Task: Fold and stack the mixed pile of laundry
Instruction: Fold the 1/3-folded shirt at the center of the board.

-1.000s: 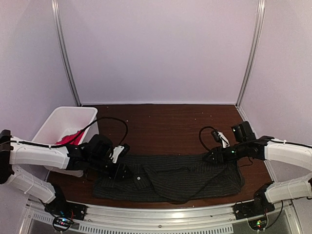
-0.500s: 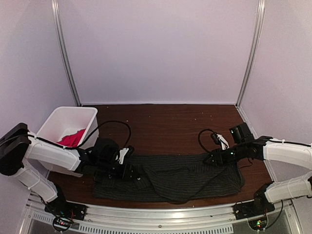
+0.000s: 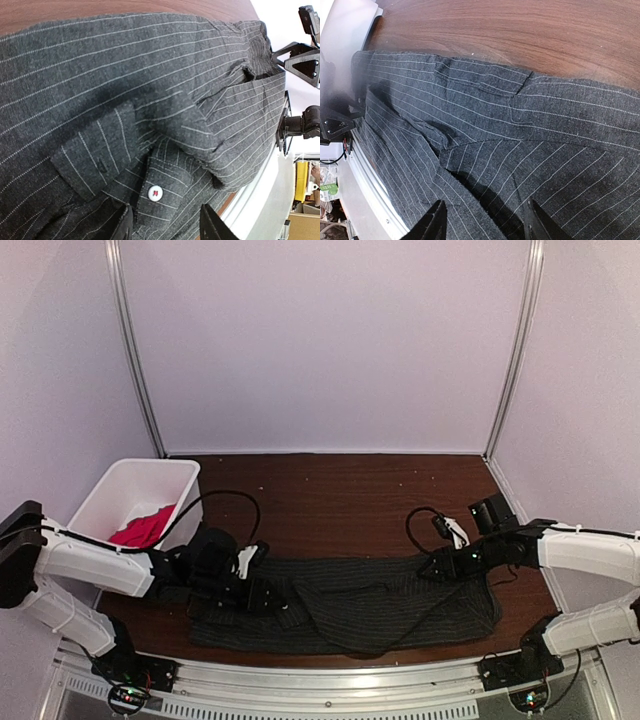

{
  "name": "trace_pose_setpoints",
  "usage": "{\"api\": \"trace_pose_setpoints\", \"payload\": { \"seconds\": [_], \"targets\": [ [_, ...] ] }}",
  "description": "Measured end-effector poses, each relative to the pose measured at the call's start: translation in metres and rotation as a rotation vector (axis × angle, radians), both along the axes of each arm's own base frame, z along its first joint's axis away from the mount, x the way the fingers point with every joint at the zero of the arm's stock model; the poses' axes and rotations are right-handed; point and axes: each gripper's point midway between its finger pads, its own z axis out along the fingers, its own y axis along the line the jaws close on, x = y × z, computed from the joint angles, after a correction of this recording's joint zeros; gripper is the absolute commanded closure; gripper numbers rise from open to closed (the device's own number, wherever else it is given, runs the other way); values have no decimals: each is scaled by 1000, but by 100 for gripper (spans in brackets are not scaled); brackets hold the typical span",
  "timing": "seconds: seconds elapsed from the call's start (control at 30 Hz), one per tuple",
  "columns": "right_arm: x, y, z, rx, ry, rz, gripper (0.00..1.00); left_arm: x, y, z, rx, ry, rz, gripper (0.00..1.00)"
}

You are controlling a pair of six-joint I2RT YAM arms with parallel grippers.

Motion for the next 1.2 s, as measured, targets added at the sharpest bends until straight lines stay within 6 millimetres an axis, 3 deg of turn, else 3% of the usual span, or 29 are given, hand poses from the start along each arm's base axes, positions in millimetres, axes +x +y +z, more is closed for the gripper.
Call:
{"api": "trace_pose_setpoints", "payload": {
  "seconds": [0.33,0.5,0.67,0.77,1.03,1.2],
  "targets": [
    [1,-3,-2,-12,10,-21,47,-4,0,-28,15,106,45,53],
    [1,-3,-3,-15,10,-27,47,-6,1,-27,-14,129,76,50],
    [2,-4,-3,-19,6,-31,47,-6,-1,-27,-21,132,79,53],
    [2,-5,-3,-23,7,-35,47,-1,-9,-28,-31,130,73,60],
    [3,-6,3,-19,-15,-45,47,8,-18,-24,-48,109,76,100],
    [3,-7,3,-18,-13,-50,46,14,-23,-6,-75,53,69,100]
  ]
}}
